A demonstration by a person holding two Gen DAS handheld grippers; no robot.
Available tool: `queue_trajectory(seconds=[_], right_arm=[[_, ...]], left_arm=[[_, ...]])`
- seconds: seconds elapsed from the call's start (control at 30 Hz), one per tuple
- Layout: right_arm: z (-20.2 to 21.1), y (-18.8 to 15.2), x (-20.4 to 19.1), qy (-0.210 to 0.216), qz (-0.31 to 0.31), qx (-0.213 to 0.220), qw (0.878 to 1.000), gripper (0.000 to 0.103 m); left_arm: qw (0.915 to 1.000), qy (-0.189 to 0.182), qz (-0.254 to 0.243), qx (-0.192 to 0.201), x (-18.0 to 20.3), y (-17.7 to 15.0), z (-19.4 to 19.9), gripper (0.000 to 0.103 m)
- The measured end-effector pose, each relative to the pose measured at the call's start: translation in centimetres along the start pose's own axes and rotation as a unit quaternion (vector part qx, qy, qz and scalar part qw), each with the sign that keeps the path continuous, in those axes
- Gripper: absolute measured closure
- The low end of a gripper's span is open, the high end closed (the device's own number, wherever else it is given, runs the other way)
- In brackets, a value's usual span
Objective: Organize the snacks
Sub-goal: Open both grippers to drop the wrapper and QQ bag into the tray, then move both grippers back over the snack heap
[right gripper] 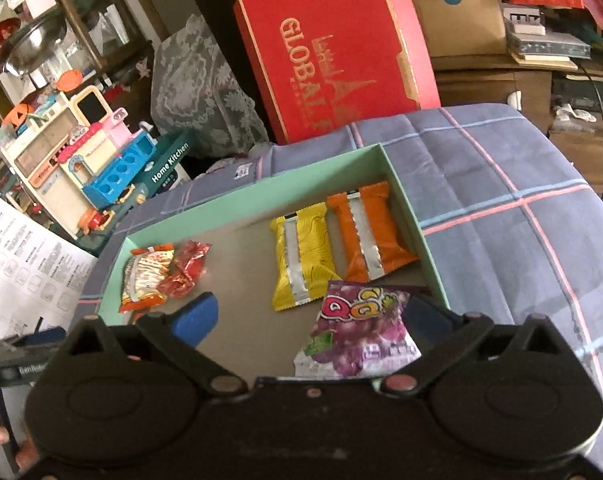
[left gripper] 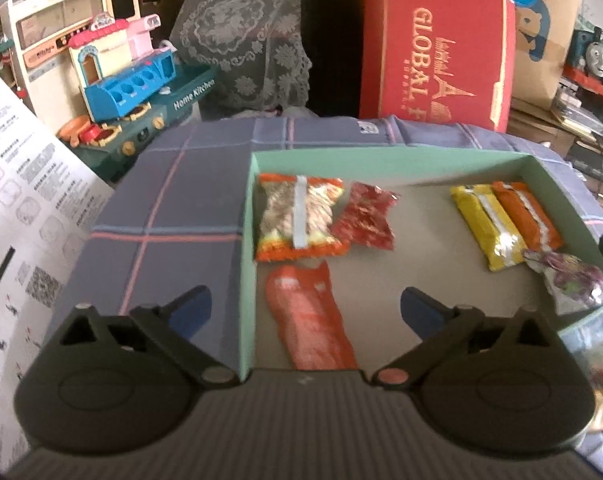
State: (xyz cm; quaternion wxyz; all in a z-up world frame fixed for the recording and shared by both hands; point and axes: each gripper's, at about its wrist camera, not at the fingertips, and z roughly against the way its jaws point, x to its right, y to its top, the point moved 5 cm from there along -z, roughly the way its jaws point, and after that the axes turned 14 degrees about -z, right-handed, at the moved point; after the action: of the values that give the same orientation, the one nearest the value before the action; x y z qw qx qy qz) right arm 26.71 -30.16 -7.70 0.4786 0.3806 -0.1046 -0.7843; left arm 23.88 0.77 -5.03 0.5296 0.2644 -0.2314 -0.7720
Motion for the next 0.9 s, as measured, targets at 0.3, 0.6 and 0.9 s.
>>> queue_trajectory(seconds=[0.3,0.6,0.9], right_arm=[[4.0,-1.8,2.3,-0.002,-0.026,0.003,1.000,0.000],[6.9,-4.8,5.1,-0.008,-0.059,-0.006,0.998,0.000],[8.6,-7.8,6.8,-0.006,-0.073,-0.020,0.997,0.000]], left_arm=[[0.9995,-0.029,-0.007,-0.013,2.2,-3.0,2.7,0.000],[0.9987,-0.041,-0.018,-0.026,3.7,-6.2,4.8,0.000],[0.9969,-0.049,0.000,-0.062,4.0,-10.7,4.8,0.000]])
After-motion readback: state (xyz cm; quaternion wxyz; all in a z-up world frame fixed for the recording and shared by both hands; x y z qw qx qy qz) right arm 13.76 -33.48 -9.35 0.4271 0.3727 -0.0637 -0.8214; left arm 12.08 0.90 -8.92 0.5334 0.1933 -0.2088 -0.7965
